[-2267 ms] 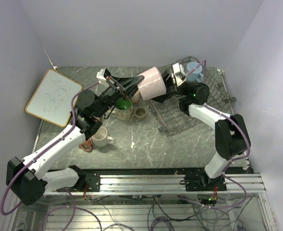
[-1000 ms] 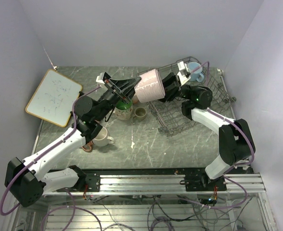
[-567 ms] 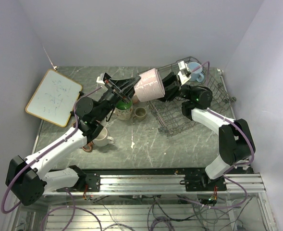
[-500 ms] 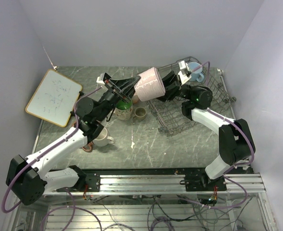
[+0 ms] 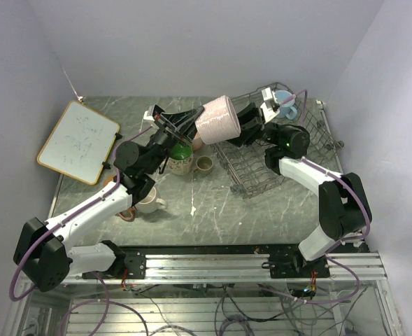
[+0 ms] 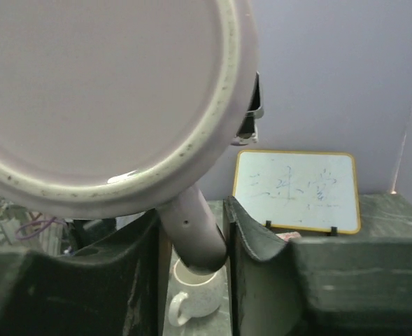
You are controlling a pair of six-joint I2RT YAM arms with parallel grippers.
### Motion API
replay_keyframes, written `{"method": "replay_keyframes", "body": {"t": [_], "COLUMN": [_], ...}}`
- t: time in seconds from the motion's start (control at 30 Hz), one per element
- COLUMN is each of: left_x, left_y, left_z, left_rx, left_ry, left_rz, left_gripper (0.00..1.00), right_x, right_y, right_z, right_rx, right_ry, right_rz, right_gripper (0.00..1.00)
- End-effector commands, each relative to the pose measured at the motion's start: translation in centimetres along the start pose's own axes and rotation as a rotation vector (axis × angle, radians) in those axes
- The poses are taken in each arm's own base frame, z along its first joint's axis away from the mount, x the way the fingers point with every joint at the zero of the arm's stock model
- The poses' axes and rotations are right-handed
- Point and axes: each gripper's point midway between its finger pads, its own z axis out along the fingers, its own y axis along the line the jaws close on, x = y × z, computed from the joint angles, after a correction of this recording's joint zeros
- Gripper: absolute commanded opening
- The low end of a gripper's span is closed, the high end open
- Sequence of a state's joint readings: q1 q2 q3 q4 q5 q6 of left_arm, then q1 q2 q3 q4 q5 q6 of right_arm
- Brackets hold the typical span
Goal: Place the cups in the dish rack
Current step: Turn the cup upside down in the dish rack.
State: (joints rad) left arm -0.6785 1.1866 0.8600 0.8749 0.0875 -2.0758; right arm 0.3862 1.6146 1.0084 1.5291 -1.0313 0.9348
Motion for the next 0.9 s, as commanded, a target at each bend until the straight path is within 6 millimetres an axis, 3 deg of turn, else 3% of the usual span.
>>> {"method": "replay_keyframes", "body": {"t": [0.0, 0.1, 0.27, 0.5, 0.63, 0.87], "left_x": [0.4, 0.2, -0.3, -0.7, -1.0, -2.0], "left_y": [-5.6, -5.5, -5.5, -5.2, -4.8, -3.5], "left_z": [-0.5, -0.6, -0.9, -1.1, -1.2, -1.6], "left_rx": [0.209, 0.210, 0.211, 0.202, 0.191, 0.159], "left_ry": [-0.017, -0.027, -0.054, -0.069, -0.079, -0.098], "left_rz": [0.015, 0.013, 0.014, 0.020, 0.020, 0.031], "left_gripper": [0.07, 0.07, 0.09, 0.27, 0.46, 0.56], "right_x": [-2.6, -2.8, -3.3, -3.6, -2.9, -2.9], "right_y": [4.5, 4.6, 4.7, 4.4, 4.2, 3.7], "right_z": [0.6, 0.7, 0.6, 0.6, 0.3, -0.2], "right_rx": [-0.173, -0.171, -0.151, -0.135, -0.117, -0.082], "right_ry": [-0.065, -0.072, -0.100, -0.121, -0.119, -0.136], "right_rz": [-0.267, -0.263, -0.234, -0.199, -0.162, -0.133], "right_gripper": [0.21, 0.00, 0.00, 0.00, 0.00, 0.00]}}
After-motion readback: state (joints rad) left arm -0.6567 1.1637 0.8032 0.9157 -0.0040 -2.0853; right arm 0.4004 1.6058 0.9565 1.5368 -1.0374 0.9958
